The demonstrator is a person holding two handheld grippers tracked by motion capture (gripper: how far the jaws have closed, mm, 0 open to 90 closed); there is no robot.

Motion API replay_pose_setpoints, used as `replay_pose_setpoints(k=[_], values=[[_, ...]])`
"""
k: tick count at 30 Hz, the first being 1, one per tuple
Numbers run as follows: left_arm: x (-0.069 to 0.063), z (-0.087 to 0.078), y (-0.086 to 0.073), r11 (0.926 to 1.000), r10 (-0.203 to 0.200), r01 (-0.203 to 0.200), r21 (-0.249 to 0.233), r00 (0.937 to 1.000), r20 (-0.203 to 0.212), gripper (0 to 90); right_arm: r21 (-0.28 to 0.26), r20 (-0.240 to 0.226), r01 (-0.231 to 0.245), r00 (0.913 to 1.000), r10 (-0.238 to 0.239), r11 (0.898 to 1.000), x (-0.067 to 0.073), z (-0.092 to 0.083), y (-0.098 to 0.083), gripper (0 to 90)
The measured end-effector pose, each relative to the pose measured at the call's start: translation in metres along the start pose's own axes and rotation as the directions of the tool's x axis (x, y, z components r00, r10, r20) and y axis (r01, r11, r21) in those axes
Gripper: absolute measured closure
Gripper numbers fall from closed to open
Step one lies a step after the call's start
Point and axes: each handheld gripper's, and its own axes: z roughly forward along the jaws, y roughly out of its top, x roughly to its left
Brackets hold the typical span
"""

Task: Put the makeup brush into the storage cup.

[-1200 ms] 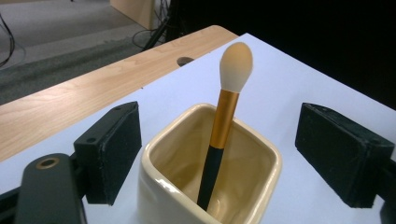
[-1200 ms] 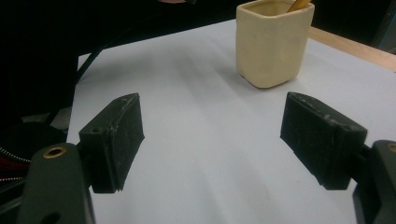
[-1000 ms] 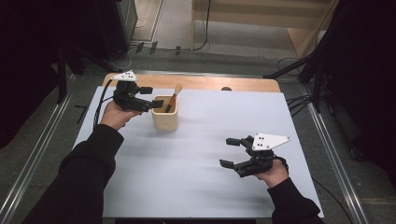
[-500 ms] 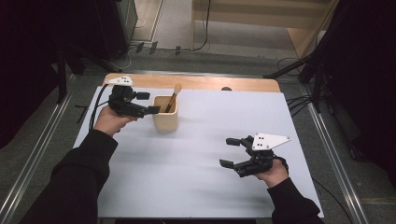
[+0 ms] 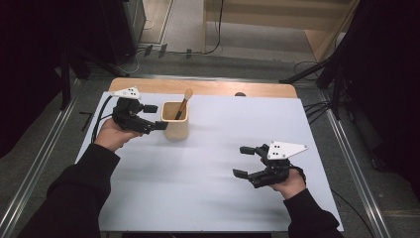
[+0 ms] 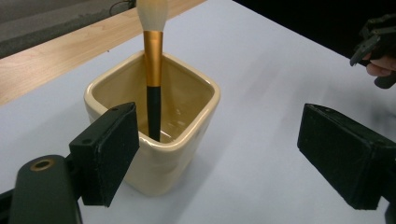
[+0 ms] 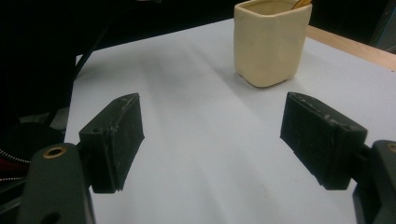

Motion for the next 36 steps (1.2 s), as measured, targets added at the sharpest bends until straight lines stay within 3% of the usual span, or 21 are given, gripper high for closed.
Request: replay_pose_setpoints(k=[11, 25, 36], values=[[-0.009, -0.014, -0.012, 0.9998, 0.022, -0.022, -0.003, 0.9998, 0.0, 13.9, 0.003, 0.001, -0.002, 1.0, 0.002, 1.0, 0.0, 0.001, 0.0, 22.6], [-0.019, -0.021, -0.035, 0.9988, 0.025, -0.027, 0.04, 0.9982, 0.054, 13.7, 0.002, 0.005, -0.002, 1.0, 0.002, 1.0, -0.001, 0.002, 0.001, 22.6], [-0.027, -0.022, -0.049, 0.9988, 0.032, -0.035, 0.035, 0.9965, 0.078, 13.5, -0.002, 0.012, 0.002, 0.9999, -0.002, 1.0, 0.0, 0.002, 0.001, 22.6]])
